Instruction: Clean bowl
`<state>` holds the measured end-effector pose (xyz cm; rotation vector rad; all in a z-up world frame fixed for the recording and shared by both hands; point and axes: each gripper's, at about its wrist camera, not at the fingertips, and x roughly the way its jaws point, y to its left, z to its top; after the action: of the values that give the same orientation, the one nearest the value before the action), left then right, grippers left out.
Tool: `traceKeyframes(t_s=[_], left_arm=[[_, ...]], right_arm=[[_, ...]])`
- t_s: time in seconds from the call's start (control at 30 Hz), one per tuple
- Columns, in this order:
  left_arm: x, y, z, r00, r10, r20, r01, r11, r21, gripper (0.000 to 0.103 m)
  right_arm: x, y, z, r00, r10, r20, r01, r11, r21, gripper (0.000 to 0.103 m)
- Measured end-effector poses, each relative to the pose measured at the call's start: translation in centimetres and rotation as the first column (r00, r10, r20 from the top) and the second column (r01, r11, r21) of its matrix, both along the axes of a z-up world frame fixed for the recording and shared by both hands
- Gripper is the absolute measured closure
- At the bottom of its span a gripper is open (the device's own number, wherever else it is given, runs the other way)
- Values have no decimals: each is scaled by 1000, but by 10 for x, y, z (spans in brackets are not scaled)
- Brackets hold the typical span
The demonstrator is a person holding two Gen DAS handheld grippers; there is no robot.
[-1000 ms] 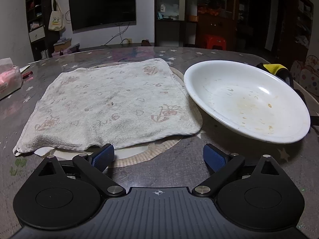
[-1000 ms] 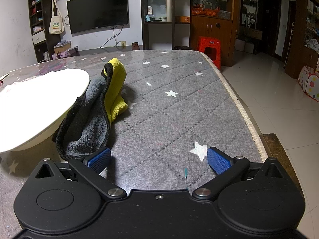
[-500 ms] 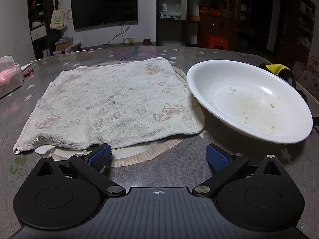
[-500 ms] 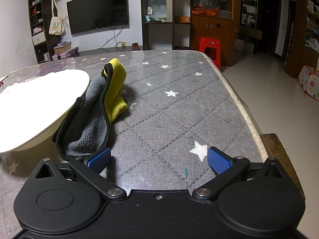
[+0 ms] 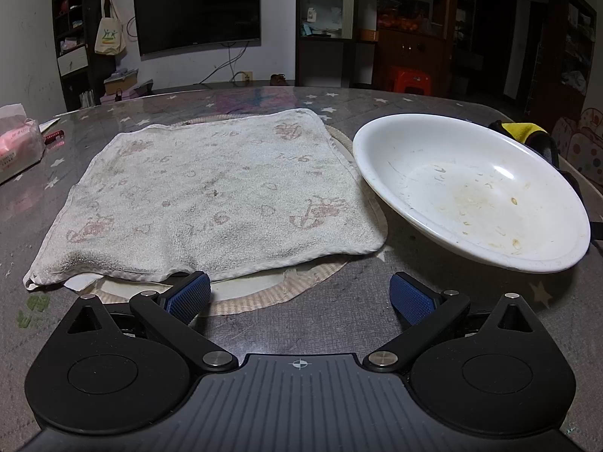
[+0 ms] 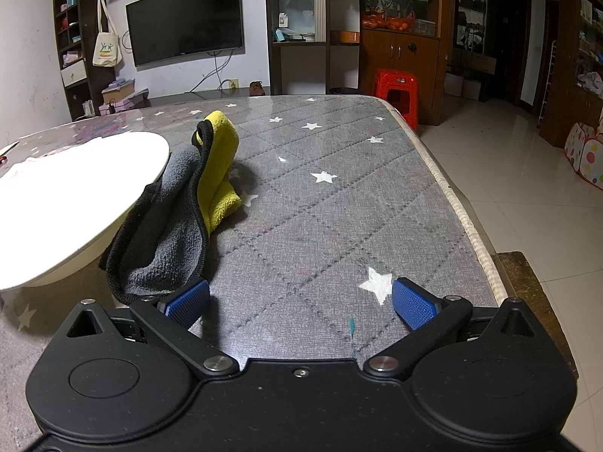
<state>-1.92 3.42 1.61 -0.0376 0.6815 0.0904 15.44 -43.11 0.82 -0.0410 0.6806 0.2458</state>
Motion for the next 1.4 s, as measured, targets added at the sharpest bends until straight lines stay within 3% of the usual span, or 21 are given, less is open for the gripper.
traceKeyframes(t_s=[1.4], left_arm=[[1,0,0,1000,-1,0,1,1000,-4,0]], right_arm=[[1,-1,0,1000,1,0,-1,1000,0,0]])
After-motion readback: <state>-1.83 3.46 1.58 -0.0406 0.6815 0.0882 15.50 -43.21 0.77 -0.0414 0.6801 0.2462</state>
